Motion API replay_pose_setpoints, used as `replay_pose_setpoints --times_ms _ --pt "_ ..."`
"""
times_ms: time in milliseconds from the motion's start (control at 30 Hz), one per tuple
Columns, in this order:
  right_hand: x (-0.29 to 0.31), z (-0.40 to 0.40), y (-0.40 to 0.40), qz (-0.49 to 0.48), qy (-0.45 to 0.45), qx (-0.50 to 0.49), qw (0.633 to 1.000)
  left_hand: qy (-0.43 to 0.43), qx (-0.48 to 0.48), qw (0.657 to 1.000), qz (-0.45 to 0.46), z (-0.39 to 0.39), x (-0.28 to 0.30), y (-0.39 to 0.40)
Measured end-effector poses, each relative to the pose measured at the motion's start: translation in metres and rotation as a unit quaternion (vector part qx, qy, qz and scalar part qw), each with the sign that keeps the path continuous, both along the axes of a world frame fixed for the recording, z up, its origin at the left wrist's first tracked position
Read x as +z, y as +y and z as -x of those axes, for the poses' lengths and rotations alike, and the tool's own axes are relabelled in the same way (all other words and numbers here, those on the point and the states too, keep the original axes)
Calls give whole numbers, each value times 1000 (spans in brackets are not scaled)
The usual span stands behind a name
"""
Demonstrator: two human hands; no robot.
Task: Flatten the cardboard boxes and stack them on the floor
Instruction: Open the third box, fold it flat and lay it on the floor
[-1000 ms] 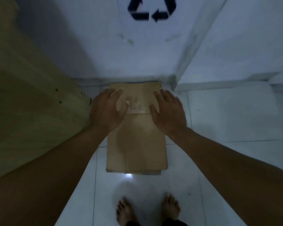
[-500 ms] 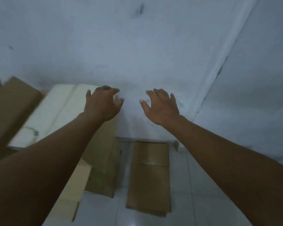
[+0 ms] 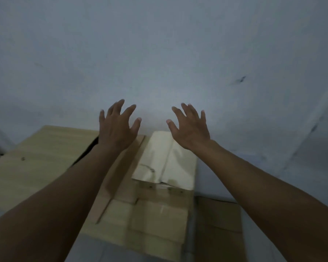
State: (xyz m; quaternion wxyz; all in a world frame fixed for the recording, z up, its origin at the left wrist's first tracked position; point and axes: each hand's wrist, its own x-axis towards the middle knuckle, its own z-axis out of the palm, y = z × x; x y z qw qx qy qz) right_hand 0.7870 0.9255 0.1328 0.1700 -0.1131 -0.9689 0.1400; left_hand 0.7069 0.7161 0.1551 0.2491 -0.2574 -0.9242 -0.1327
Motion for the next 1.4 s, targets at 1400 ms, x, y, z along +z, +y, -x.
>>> replay_pose_setpoints --times_ms 1400 --pt "-150 262 -281 248 -122 -299 913 -390 -138 909 39 283 -194 -198"
